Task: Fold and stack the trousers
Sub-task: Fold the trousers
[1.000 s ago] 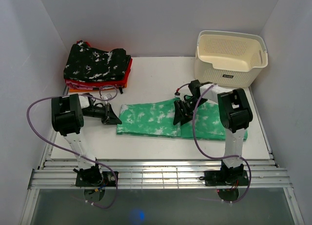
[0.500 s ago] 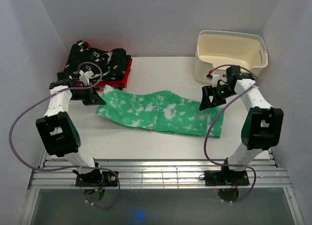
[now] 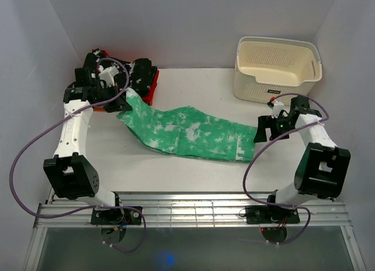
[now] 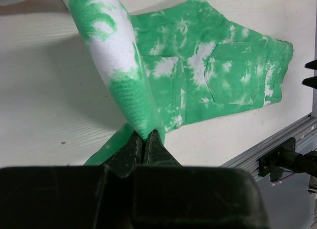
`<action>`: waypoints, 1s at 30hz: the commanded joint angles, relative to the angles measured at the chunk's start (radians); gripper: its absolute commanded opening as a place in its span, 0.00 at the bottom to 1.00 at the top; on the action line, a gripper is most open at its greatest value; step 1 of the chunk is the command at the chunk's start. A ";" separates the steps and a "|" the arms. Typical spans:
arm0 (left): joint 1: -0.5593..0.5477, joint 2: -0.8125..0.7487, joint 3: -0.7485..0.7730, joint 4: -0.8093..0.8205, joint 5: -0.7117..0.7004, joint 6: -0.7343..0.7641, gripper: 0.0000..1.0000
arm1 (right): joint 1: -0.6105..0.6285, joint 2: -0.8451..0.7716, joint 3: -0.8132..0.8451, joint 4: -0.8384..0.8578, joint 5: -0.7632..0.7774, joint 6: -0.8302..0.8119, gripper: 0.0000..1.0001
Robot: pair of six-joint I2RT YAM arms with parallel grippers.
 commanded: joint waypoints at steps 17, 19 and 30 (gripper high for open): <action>-0.521 0.048 0.097 0.216 -0.181 -0.383 0.00 | -0.011 0.287 -0.140 0.149 -0.263 0.182 0.26; -0.573 0.080 0.097 0.234 -0.173 -0.422 0.00 | -0.008 0.287 -0.140 0.144 -0.268 0.181 0.17; -0.803 0.217 0.143 0.360 -0.291 -0.486 0.00 | -0.008 0.274 -0.187 0.149 -0.317 0.176 0.08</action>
